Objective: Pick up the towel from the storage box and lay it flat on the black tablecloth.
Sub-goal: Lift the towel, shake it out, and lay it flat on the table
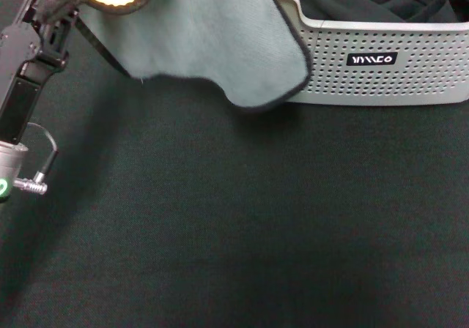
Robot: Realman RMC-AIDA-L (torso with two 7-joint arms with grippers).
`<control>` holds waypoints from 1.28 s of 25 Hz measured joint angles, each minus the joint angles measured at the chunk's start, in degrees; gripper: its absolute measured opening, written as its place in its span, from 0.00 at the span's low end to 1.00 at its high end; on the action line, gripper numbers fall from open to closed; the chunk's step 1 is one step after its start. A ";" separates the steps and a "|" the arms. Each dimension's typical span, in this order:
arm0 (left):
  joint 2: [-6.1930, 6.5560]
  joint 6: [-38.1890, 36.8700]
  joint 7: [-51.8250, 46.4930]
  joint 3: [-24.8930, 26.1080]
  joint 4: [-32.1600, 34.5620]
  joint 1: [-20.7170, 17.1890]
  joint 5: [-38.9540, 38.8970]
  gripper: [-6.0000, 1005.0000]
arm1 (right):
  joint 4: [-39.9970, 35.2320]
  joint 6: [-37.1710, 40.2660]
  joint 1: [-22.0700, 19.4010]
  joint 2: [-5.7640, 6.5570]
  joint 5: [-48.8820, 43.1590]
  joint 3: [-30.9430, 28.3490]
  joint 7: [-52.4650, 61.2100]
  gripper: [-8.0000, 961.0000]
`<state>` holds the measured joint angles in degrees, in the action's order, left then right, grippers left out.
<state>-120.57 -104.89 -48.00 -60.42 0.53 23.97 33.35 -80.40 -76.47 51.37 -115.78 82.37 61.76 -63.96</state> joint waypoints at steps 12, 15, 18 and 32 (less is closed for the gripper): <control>0.08 3.49 -0.30 -0.13 -0.16 0.63 -0.50 0.39 | -5.12 -2.70 -12.12 -0.04 8.53 2.90 2.81 0.02; 0.20 6.13 0.05 -0.30 -0.05 1.20 4.05 0.39 | -7.02 -3.67 -16.91 -0.03 11.60 4.75 2.82 0.02; 0.21 6.73 1.47 -0.31 -0.01 1.53 10.37 0.39 | -8.83 -3.78 -22.55 -0.04 12.16 7.64 2.44 0.02; 0.17 6.88 16.38 -0.32 -0.11 -0.61 25.34 0.39 | -4.88 -2.68 -32.15 0.11 16.91 9.88 -3.49 0.02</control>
<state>-120.40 -98.01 -31.62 -60.74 0.42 23.36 58.69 -85.28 -79.15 19.22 -115.68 99.28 71.64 -67.45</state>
